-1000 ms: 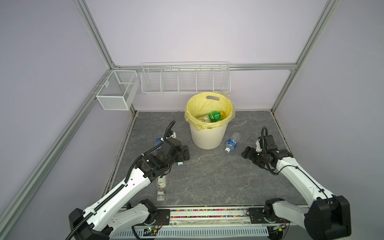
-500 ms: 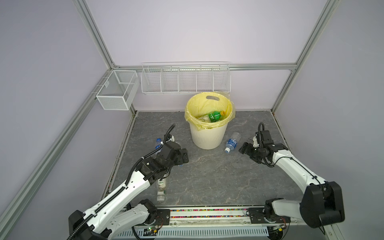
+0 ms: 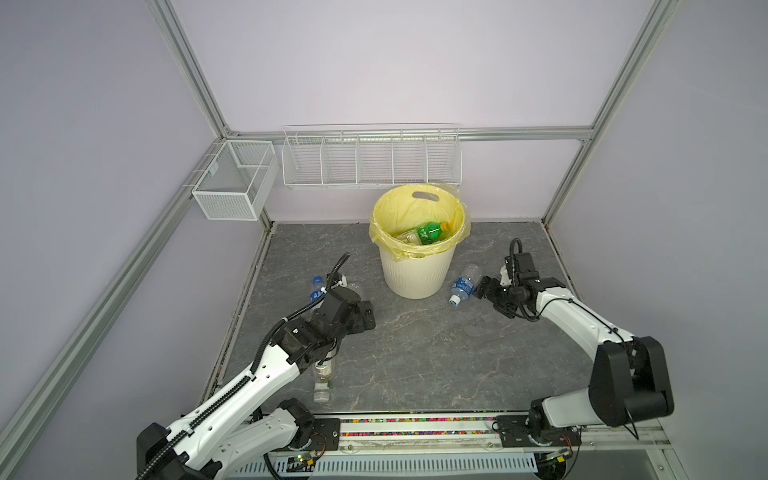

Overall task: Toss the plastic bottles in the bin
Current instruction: 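Lower the right gripper onto the blue-label bottle beside the bin and close it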

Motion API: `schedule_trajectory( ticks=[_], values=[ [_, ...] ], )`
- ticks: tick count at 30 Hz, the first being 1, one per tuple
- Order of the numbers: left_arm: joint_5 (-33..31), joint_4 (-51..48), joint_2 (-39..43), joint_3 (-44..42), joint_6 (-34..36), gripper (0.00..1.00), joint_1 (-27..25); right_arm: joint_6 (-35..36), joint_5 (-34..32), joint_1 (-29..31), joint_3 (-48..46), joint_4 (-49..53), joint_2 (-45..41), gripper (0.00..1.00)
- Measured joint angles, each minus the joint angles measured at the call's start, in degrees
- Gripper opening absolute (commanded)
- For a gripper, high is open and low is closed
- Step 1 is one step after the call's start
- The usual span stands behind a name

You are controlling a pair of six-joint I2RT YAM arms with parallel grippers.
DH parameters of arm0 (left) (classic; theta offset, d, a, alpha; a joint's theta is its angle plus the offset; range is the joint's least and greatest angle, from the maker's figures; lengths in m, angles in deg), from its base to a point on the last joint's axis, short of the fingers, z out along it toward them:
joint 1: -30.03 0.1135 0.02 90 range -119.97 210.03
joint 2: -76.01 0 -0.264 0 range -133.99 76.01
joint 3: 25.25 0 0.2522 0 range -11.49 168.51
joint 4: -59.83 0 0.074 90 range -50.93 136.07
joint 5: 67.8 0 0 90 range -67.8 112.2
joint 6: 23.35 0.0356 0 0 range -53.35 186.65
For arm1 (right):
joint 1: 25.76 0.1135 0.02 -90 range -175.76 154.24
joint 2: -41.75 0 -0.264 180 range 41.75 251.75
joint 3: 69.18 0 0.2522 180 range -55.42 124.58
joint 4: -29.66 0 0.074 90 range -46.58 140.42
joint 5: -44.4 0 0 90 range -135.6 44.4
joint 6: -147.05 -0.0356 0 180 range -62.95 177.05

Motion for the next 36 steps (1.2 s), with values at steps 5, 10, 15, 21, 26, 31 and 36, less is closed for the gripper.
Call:
schedule_trajectory(
  ticks=[5, 10, 15, 21, 26, 31, 36],
  values=[
    [0.0, 0.1, 0.5, -0.5, 0.0, 0.99, 0.0, -0.5, 0.6, 0.1, 1.7, -1.7, 3.3, 0.88],
    [0.0, 0.0, 0.8, -0.8, 0.0, 0.99, 0.0, -1.4, 1.3, 0.6, 3.9, -3.0, 7.6, 0.88],
    [0.0, 0.0, 1.2, -0.8, -0.2, 0.99, 0.0, -1.8, 1.5, 1.5, 6.3, -3.9, 11.0, 0.88],
    [0.0, 0.0, 1.2, -0.8, -0.2, 0.99, 0.0, -1.9, 1.6, 3.4, 9.1, -5.1, 14.1, 0.88],
    [0.0, 0.0, 1.6, -1.0, -0.2, 0.99, 0.0, -1.9, 1.6, 3.5, 10.2, -5.6, 16.8, 0.88],
    [0.0, -0.2, 2.0, -1.6, -0.2, 0.99, 0.0, -2.1, 1.5, 3.7, 10.7, -5.8, 18.7, 0.88],
    [-0.1, -0.3, 2.5, -2.2, -0.4, 0.99, 0.1, -2.2, 1.4, 3.7, 12.3, -6.0, 20.2, 0.89]
  ],
)
